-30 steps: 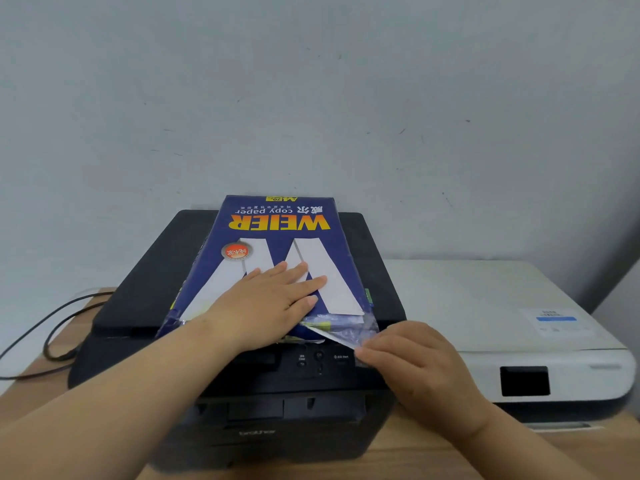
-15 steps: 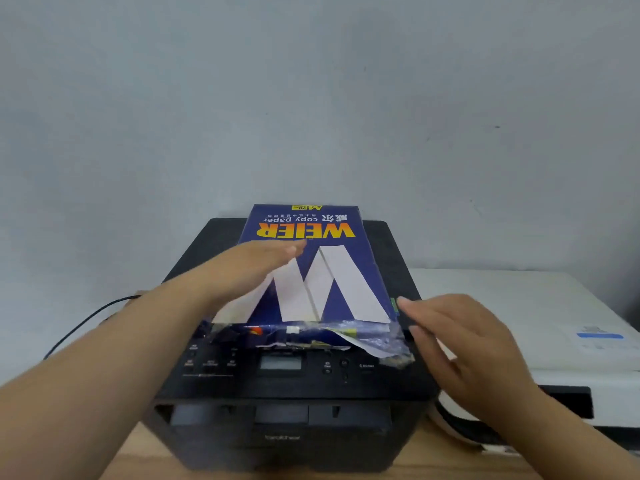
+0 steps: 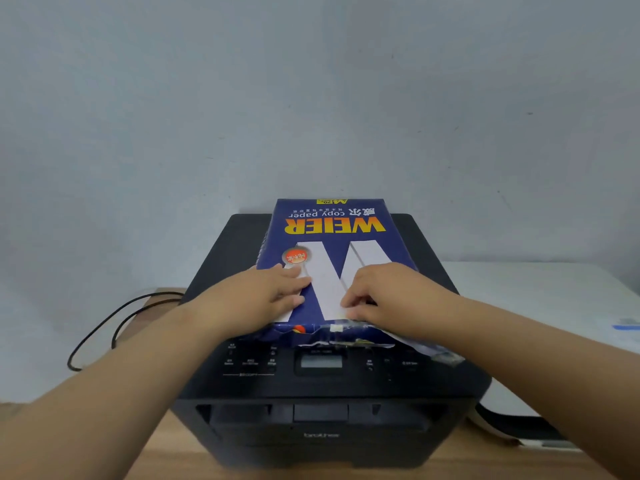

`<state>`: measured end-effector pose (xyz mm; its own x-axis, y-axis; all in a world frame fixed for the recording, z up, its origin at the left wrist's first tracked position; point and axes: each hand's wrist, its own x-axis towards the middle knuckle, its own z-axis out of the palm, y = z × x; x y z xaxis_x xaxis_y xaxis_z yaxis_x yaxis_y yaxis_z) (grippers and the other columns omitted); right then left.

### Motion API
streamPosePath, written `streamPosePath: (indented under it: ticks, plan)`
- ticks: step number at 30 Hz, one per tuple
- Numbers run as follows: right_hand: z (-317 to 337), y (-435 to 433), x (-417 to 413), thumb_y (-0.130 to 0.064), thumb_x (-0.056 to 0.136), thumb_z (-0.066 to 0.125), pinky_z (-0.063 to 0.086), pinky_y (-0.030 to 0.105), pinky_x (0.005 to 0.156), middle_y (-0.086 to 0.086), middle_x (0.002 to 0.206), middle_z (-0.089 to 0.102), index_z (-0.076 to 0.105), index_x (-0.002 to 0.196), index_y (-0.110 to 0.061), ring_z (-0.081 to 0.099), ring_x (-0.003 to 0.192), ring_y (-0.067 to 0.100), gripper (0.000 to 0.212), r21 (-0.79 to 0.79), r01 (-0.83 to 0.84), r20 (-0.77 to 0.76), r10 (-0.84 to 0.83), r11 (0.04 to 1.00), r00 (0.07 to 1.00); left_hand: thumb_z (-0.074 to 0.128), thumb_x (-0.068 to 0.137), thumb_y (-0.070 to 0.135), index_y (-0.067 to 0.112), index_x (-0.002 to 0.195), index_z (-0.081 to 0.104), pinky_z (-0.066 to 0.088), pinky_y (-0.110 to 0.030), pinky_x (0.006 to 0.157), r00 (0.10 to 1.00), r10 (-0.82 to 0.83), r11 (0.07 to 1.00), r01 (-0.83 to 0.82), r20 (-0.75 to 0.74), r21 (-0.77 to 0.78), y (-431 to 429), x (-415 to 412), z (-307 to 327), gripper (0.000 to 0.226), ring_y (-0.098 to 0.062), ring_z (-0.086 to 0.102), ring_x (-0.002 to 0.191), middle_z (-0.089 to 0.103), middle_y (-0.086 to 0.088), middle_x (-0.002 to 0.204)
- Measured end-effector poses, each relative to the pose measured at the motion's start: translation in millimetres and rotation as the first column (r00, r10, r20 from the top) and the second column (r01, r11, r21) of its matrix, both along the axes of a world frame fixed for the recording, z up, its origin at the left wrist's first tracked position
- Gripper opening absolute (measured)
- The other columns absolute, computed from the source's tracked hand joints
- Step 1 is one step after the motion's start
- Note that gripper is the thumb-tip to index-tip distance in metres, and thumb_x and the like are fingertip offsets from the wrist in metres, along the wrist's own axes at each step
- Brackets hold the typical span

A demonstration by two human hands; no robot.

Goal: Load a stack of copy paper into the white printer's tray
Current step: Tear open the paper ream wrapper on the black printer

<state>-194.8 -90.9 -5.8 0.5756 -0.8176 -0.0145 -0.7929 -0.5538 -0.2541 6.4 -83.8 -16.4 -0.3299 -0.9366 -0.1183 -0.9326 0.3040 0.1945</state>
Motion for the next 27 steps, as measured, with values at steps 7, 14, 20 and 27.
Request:
streamPosePath:
  ticks: [7, 14, 20, 27]
  plan:
    - [6, 2, 11, -0.018, 0.087, 0.062, 0.046, 0.023, 0.078, 0.001, 0.102, 0.070, 0.071, 0.101, -0.012, 0.058, 0.084, 0.012, 0.018, 0.066, 0.086, -0.019, -0.085, 0.994, 0.996, 0.034, 0.094, 0.048, 0.036, 0.143, 0.027, 0.026, -0.034, 0.107, 0.978, -0.071, 0.990, 0.094, 0.195, -0.109, -2, 0, -2, 0.050, -0.010, 0.031, 0.136, 0.032, 0.011, 0.149]
    - [8, 1, 17, -0.013, 0.084, 0.063, 0.048, 0.027, 0.076, 0.005, 0.094, 0.071, 0.072, 0.094, -0.007, 0.058, 0.081, 0.014, 0.014, 0.074, 0.114, -0.071, -0.109, 0.991, 0.992, 0.032, 0.093, 0.051, 0.037, 0.143, 0.024, 0.034, -0.034, 0.102, 0.956, -0.113, 0.977, 0.156, 0.270, -0.144, -9, 0, -6, 0.053, -0.010, 0.036, 0.133, 0.036, 0.010, 0.146]
    - [15, 1, 18, -0.013, 0.083, 0.065, 0.040, 0.012, 0.059, -0.013, 0.070, 0.059, 0.072, 0.091, -0.010, 0.052, 0.063, 0.001, 0.011, 0.187, 0.106, -0.046, -0.099, 0.977, 0.994, 0.034, 0.092, 0.052, 0.038, 0.142, 0.027, 0.031, -0.038, 0.104, 0.963, -0.102, 0.986, 0.132, 0.248, -0.106, -7, -1, -3, 0.052, -0.013, 0.039, 0.132, 0.038, 0.011, 0.145]
    - [14, 2, 10, -0.021, 0.082, 0.066, 0.047, 0.022, 0.061, -0.003, 0.070, 0.067, 0.072, 0.094, -0.007, 0.061, 0.071, 0.016, 0.019, 0.085, 0.190, -0.057, -0.185, 0.978, 0.981, 0.035, 0.093, 0.051, 0.037, 0.141, 0.030, 0.032, -0.038, 0.103, 0.963, -0.104, 0.989, 0.126, 0.249, -0.072, -6, -7, 7, 0.050, -0.018, 0.042, 0.130, 0.042, 0.007, 0.144]
